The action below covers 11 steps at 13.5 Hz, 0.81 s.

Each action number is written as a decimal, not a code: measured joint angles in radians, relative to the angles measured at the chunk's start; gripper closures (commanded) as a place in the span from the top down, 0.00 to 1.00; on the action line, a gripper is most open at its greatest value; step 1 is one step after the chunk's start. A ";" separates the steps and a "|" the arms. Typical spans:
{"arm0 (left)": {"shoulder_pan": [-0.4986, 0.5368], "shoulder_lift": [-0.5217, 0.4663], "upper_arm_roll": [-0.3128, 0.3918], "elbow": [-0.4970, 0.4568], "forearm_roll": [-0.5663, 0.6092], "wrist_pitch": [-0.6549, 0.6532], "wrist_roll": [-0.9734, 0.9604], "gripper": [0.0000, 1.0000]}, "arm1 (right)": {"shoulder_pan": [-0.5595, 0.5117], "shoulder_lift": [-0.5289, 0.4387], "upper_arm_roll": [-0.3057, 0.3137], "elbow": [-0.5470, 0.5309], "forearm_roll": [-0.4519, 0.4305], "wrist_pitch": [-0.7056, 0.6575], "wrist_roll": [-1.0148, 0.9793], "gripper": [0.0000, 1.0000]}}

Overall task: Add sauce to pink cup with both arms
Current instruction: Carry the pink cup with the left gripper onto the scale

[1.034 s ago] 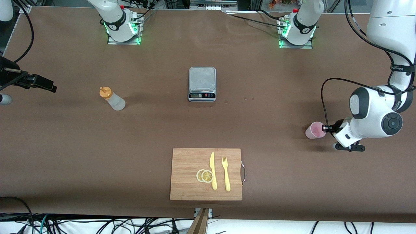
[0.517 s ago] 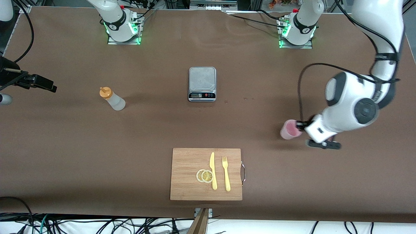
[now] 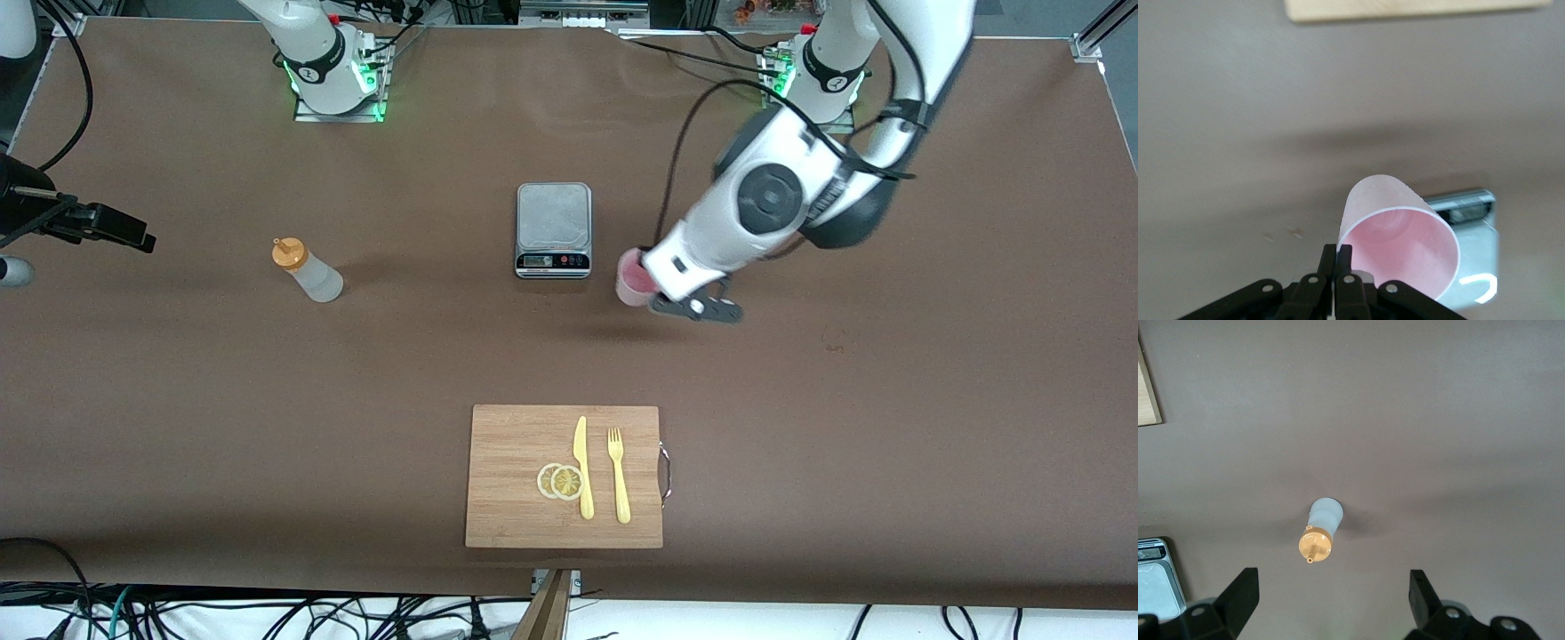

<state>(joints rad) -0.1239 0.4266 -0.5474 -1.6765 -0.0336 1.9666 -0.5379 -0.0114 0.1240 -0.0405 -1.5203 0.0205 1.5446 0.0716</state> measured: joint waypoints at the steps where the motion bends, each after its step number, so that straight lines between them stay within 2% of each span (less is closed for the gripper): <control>1: -0.029 0.000 -0.013 -0.004 0.000 0.000 -0.047 0.00 | 0.000 0.000 0.000 0.000 0.000 0.000 0.000 1.00; 6: -0.174 0.003 -0.018 -0.047 0.000 0.015 -0.164 0.00 | 0.000 0.000 0.000 0.000 0.000 0.000 0.000 1.00; 11: -0.237 0.010 -0.019 -0.163 0.039 0.178 -0.245 0.00 | 0.000 0.000 0.000 0.000 0.000 0.000 0.000 1.00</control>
<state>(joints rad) -0.3608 0.4365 -0.5660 -1.8395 0.0056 2.1444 -0.7830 -0.0114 0.1240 -0.0404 -1.5203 0.0205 1.5446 0.0716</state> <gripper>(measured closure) 0.974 0.000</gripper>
